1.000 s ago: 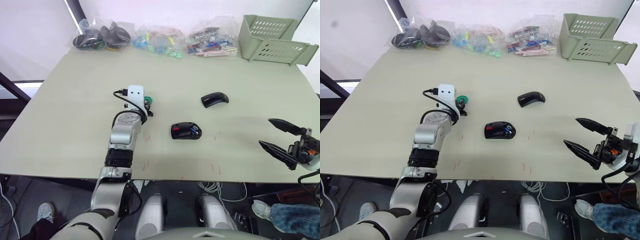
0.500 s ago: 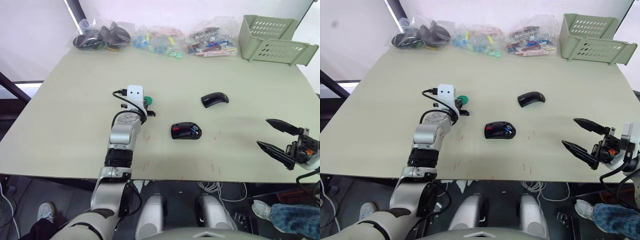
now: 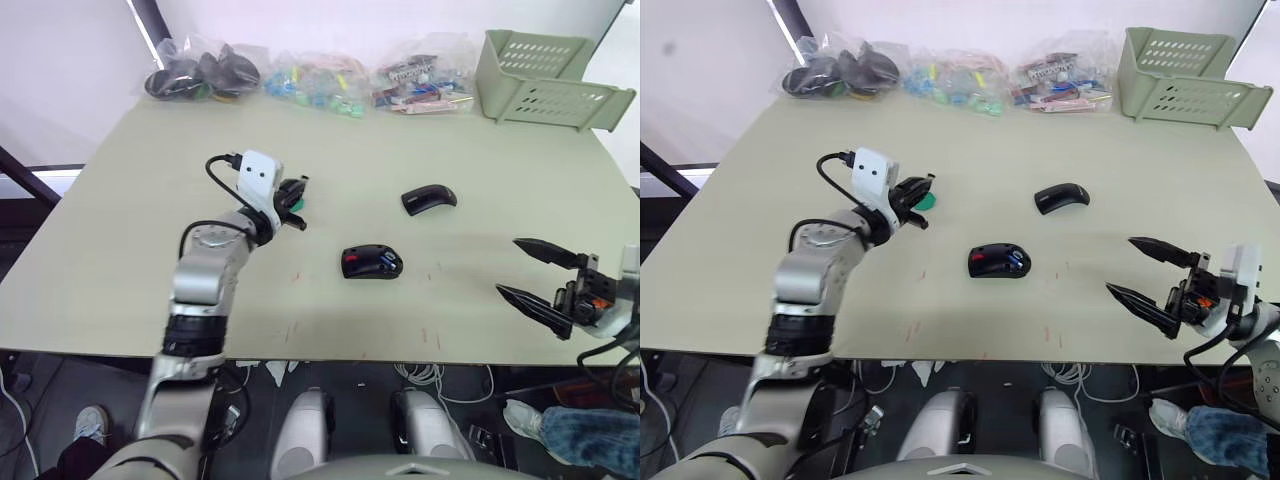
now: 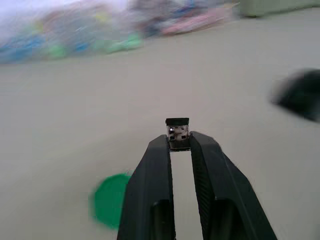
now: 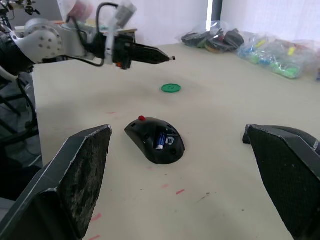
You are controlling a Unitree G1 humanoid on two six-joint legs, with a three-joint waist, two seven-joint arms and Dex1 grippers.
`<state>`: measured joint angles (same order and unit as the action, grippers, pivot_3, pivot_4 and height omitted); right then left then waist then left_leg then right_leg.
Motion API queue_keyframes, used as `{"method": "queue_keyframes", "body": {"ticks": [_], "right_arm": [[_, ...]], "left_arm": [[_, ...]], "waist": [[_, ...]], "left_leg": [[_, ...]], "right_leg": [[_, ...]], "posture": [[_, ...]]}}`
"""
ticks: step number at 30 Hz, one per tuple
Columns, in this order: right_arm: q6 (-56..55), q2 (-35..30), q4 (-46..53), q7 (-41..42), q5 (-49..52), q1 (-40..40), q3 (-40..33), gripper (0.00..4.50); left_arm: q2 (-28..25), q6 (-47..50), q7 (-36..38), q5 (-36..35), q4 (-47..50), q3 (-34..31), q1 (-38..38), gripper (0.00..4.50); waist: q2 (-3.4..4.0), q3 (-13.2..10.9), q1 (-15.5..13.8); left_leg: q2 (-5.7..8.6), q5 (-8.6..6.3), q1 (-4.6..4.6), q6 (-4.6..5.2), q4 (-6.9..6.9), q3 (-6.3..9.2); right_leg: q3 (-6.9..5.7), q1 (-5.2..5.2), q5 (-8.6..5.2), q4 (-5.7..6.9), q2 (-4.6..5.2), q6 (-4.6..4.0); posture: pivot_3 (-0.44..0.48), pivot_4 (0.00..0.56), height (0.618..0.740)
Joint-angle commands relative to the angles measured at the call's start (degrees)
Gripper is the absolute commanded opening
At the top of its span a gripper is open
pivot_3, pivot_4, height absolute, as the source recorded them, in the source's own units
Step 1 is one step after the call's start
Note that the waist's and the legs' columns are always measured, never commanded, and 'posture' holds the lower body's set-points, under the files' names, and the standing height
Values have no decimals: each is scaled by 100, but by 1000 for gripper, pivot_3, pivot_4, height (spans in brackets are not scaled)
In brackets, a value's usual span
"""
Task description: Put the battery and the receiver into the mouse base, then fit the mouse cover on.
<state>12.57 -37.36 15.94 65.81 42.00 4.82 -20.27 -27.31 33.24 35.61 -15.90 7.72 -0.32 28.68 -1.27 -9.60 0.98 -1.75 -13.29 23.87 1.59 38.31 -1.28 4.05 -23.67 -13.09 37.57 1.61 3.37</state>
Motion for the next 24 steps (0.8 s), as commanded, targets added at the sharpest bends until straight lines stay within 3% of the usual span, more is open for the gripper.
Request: {"method": "queue_keyframes", "body": {"ticks": [1, 5, 11, 19, 21, 24], "right_arm": [[651, -297, 640, -592, -34, -161, 225, 4500], [1452, -647, 1198, -1121, -84, -413, 698, 4500], [3536, -1041, 1692, -2271, 579, -1594, 1192, 4500], [6387, -24, 766, -4264, 2611, -3733, 1418, 4500], [6804, 323, 301, -4879, 3218, -4036, 1317, 4114], [7047, 649, -272, -5869, 4070, -4324, 1261, 2875]], "left_arm": [[-405, -574, 1039, -304, 344, 63, -106, 20], [-919, -952, 2198, -416, 137, 343, 18, 20], [-977, -1002, 3100, -591, -30, 713, 485, 20], [-844, -1446, 4022, -455, -569, 1192, 1071, 20], [-797, -1605, 4174, -408, -736, 1271, 1227, 20], [-729, -1968, 4337, -252, -997, 1340, 1393, 20]], "waist": [[0, 0, -9], [-1, -1, -16], [-9, -3, -26], [-25, -19, -8], [-25, -19, -18], [-25, -19, -7]], "left_leg": [[0, 0, -2, 0, 1, 1], [-6, 4, -9, -3, 5, -1], [-6, 6, -1, -5, 13, -1], [-14, 5, 10, -4, 2, 5], [-16, 5, 11, -4, 1, 11], [-31, 5, 20, -4, 1, 7]], "right_leg": [[-1, 0, -1, 1, -1, -1], [-1, 0, -15, 8, -6, -21], [3, -1, -16, 2, 7, -18], [-5, -9, -16, 2, -14, -29], [-10, -9, -19, 3, -16, -33], [-10, -12, -18, -3, -16, -33]], "posture": [[0, 150, 740], [0, 150, 740], [0, 150, 740], [0, 150, 740], [0, 150, 740], [0, 150, 740]]}}
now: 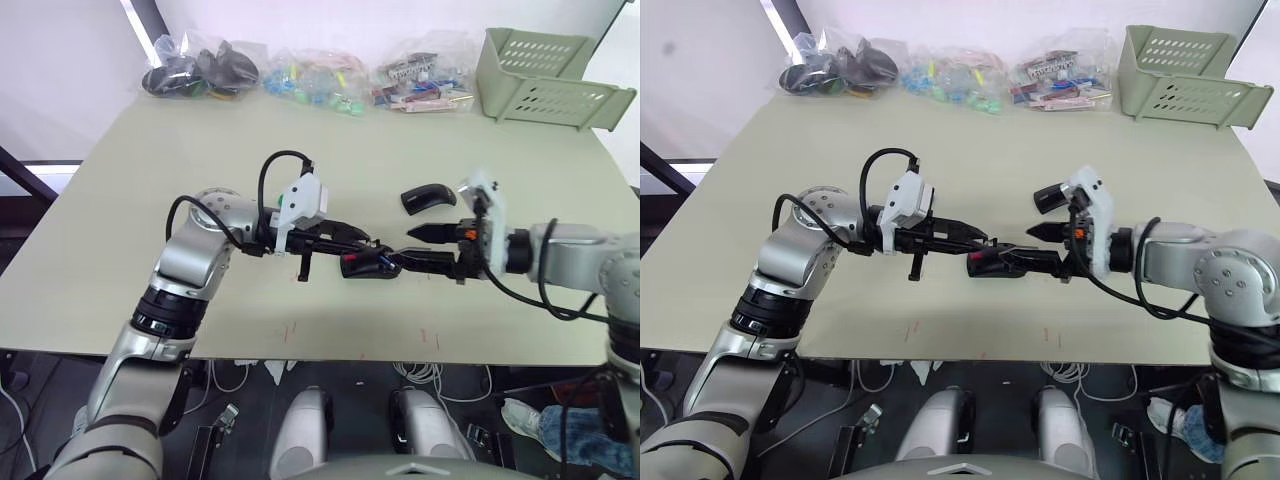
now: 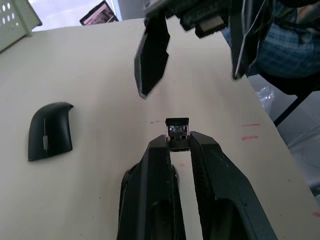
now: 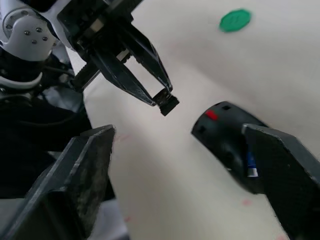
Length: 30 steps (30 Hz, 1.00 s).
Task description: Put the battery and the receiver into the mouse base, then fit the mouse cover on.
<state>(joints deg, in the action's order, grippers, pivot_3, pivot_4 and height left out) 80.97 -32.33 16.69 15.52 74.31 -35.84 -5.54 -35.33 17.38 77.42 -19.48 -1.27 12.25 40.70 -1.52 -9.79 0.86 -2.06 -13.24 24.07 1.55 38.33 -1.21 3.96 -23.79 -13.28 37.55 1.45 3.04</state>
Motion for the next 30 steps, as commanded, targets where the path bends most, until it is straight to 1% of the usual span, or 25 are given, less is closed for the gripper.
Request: {"method": "queue_keyframes", "body": {"ticks": [1, 4, 6, 8, 12, 15, 25, 27, 28, 29, 30], "right_arm": [[154, 201, -521, -1235, 1172, -306, -191, 2401], [-304, 82, -927, -2299, 2518, -318, 75, 2401], [-660, -39, -1023, -2809, 3249, -305, 277, 2401], [-926, -197, -1032, -3146, 3751, -288, 492, 2401], [-1041, -353, -1011, -3238, 3869, -266, 746, 2401], [-1075, -310, -1052, -3209, 3869, -243, 854, 2401], [-1176, -121, -1230, -3270, 3869, -266, 883, 2401], [-1172, -96, -1249, -3272, 3869, -280, 869, 1880], [-1160, -103, -1252, -3268, 3869, -283, 868, 1499], [-1145, -119, -1254, -3267, 3869, -293, 879, 1001], [-1147, -110, -1260, -3285, 3869, -293, 878, 658]], "left_arm": [[96, -546, 191, 178, -190, 98, 239, 20], [110, -1278, 299, 481, -441, 171, 311, 20], [123, -1589, 342, 578, -556, 186, 311, 20], [151, -1737, 359, 621, -614, 185, 310, 20], [202, -1945, 310, 714, -660, 162, 304, 20], [227, -2026, 256, 757, -618, 144, 274, 20], [258, -2050, 156, 802, -566, 131, 252, 20], [257, -2065, 151, 805, -558, 132, 242, 20], [261, -2073, 145, 810, -560, 135, 242, 20], [267, -2069, 142, 808, -565, 135, 247, 20], [269, -2082, 140, 809, -574, 134, 249, 20]], "waist": [[1, 0, 1], [1, 0, 6], [1, 0, 17], [1, 0, 22], [1, 0, 19], [1, 0, 23], [1, 0, 25], [1, 0, 25], [1, 0, 23], [1, 0, 22], [1, 0, 23]], "left_leg": [[0, 0, 2, 0, 0, -2], [-1, 0, 13, 1, 0, 1], [-2, -1, 19, 2, -1, 0], [-3, 0, 50, 3, 2, 2], [-3, 0, 72, 3, 4, 3], [-5, 0, 71, 3, 3, 3], [-8, 0, 71, 3, 4, 3], [-8, 0, 71, 3, 3, 4], [-9, 0, 71, 3, 3, 4], [-9, 0, 71, 3, 4, 4], [-10, 0, 71, 3, 4, 3]], "right_leg": [[1, -1, 1, -2, 1, 1], [-2, -4, 3, -8, 2, 5], [-1, -11, 12, -11, 2, 20], [-2, -43, 14, -4, 0, 23], [-2, -66, 14, 5, -3, 24], [-1, -67, 14, 6, -6, 24], [-1, -68, 14, 8, -11, 24], [-1, -68, 14, 8, -11, 24], [-1, -69, 14, 9, -11, 24], [-1, -69, 14, 9, -11, 24], [-1, -69, 14, 9, -11, 24]], "posture": [[0, 150, 740], [0, 150, 740], [0, 150, 740], [0, 150, 740], [0, 150, 740], [0, 150, 740], [0, 150, 740], [0, 150, 740], [0, 150, 740], [0, 150, 740], [0, 150, 740]]}}
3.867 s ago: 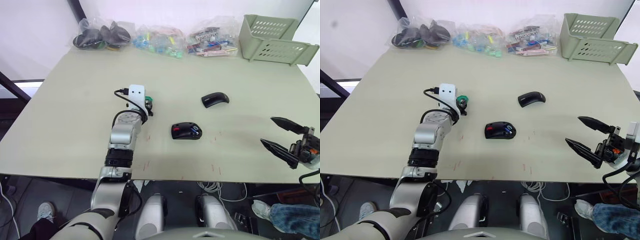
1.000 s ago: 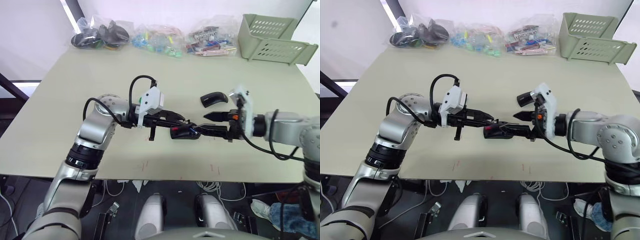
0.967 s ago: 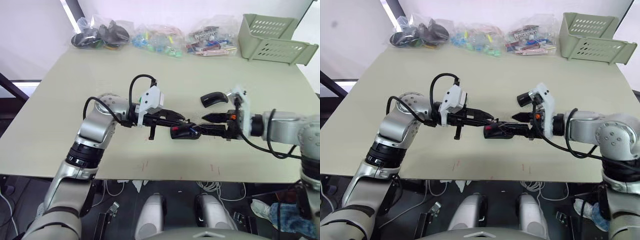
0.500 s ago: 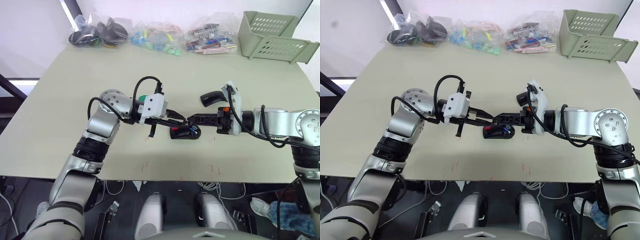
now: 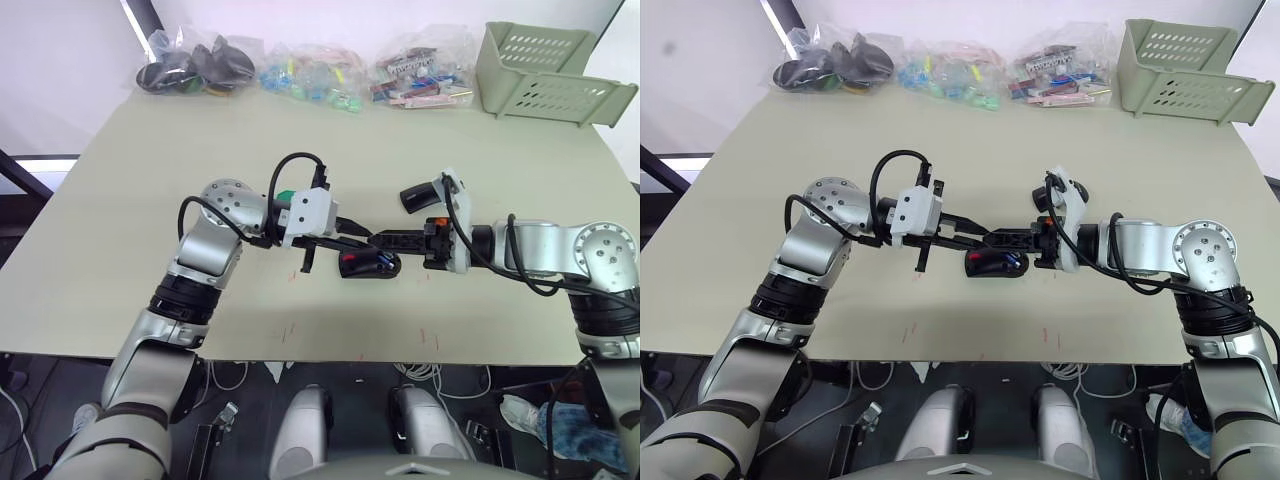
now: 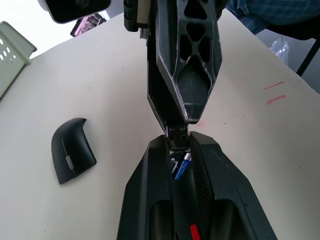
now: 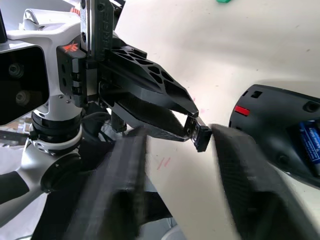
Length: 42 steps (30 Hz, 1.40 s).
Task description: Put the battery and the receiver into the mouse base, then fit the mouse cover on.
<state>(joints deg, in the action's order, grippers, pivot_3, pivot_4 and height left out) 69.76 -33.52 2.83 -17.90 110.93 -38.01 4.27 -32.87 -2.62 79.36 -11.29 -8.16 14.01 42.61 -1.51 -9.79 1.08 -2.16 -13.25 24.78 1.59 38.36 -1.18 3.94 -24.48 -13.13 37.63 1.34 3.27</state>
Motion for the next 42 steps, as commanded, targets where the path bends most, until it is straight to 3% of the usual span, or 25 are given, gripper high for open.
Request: {"method": "queue_keyframes", "body": {"ticks": [1, 38, 40, 42], "right_arm": [[-16, 3, 129, 59, 207, -73, -98, 658], [20, -65, 171, 141, 207, -29, -139, 658], [20, -65, 167, 141, 207, -27, -135, 69], [20, -69, 173, 146, 207, -25, -133, 27]], "left_arm": [[27, -90, -57, -9, 105, -44, 62, 20], [29, -243, -122, 34, -15, -50, 59, 20], [36, -230, -127, 29, -3, -49, 57, 20], [41, -218, -133, 25, 13, -48, 51, 20]], "waist": [[0, 0, 2], [0, 0, 3], [0, 0, 1], [0, 0, 2]], "left_leg": [[0, 0, 0, 0, 0, -1], [0, 0, -1, 0, 0, 0], [0, 0, -1, 0, 0, 0], [0, 0, -1, 0, 0, -1]], "right_leg": [[1, 0, 0, 0, 0, 0], [2, 0, 0, 1, -2, 0], [1, -1, 0, 1, -2, 0], [1, -1, 0, 1, -2, 0]], "posture": [[0, 150, 740], [0, 150, 740], [0, 150, 740], [0, 150, 740]]}}
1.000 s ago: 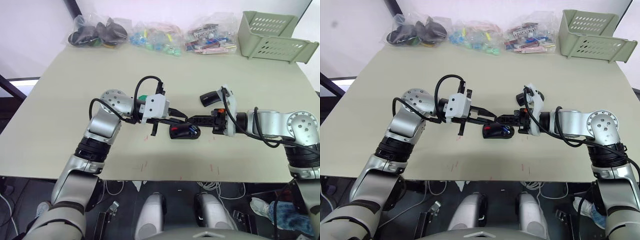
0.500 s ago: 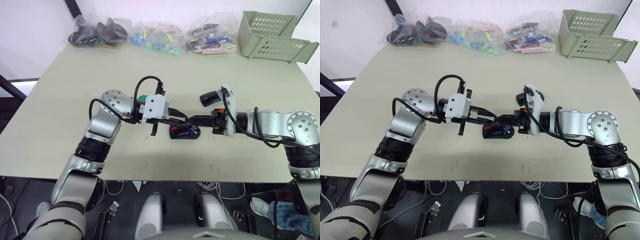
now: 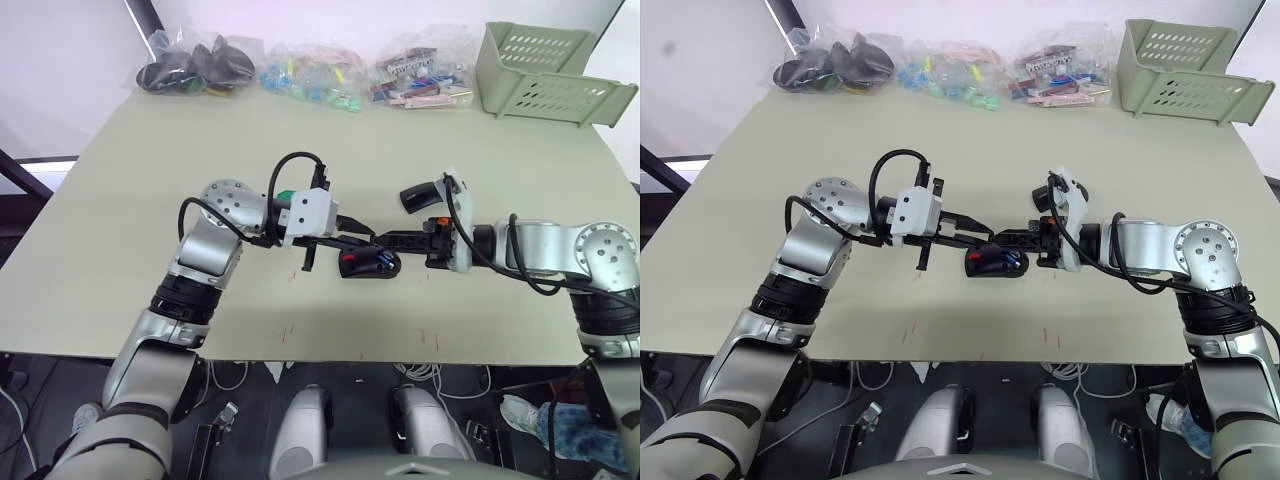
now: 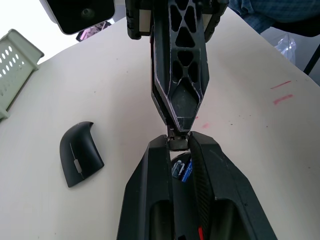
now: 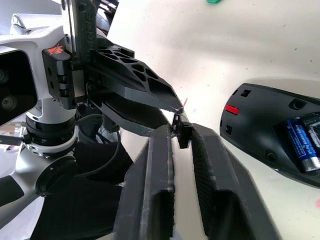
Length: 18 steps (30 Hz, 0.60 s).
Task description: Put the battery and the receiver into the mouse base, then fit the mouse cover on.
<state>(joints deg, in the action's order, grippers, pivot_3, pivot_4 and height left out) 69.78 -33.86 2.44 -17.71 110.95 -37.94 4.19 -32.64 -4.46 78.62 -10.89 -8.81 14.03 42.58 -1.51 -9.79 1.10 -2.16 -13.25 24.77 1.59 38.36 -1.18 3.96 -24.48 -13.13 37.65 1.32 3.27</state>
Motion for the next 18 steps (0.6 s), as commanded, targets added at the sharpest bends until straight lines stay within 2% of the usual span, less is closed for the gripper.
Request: {"method": "queue_keyframes", "body": {"ticks": [1, 5, 6, 10, 15, 16, 18], "right_arm": [[19, -40, 215, 129, 205, -31, -122, 27], [32, -51, 200, 124, 205, -55, -92, 27], [38, -58, 193, 121, 205, -71, -80, 2], [109, -182, 196, 143, 205, -149, 12, 0], [172, -494, 211, 162, 205, -311, 166, 0], [197, -594, 190, 154, 205, -379, 220, 0], [334, -779, 154, 275, 28, -550, 293, 0]], "left_arm": [[22, -35, -66, -11, 84, -49, 44, 20], [-31, 386, 109, -229, 192, -51, -18, 20], [-12, 612, 73, -349, 220, -115, -12, 520], [-52, 1331, -41, -641, 324, -279, -57, 1790], [-170, 2242, -256, -972, 628, -466, -314, 4110], [-207, 2383, -274, -1003, 662, -479, -399, 4393], [-228, 2625, -372, -1064, 710, -504, -560, 4393]], "waist": [[0, 0, 1], [0, 0, 2], [0, 0, 4], [0, 0, 6], [0, 0, 42], [0, 0, 47], [1, 0, 76]], "left_leg": [[0, 0, 0, 0, 0, 0], [0, 0, 0, 0, 0, 0], [0, 0, 0, 0, 0, 0], [-2, 0, 0, 0, 0, 1], [-3, 0, 0, 0, 0, 1], [-3, 0, 0, 0, 0, 2], [-3, 0, 0, 0, 0, 2]], "right_leg": [[0, 0, 0, 0, 0, 0], [0, 0, 0, 0, 0, 0], [0, 0, 0, 0, 0, 0], [0, 0, 0, 0, -1, 0], [0, -2, 0, 0, 0, 0], [0, -2, 0, 1, -1, 0], [-1, -2, 0, 1, -1, 0]], "posture": [[0, 150, 740], [0, 150, 740], [0, 150, 740], [0, 150, 740], [0, 150, 740], [0, 150, 740], [0, 150, 740]]}}
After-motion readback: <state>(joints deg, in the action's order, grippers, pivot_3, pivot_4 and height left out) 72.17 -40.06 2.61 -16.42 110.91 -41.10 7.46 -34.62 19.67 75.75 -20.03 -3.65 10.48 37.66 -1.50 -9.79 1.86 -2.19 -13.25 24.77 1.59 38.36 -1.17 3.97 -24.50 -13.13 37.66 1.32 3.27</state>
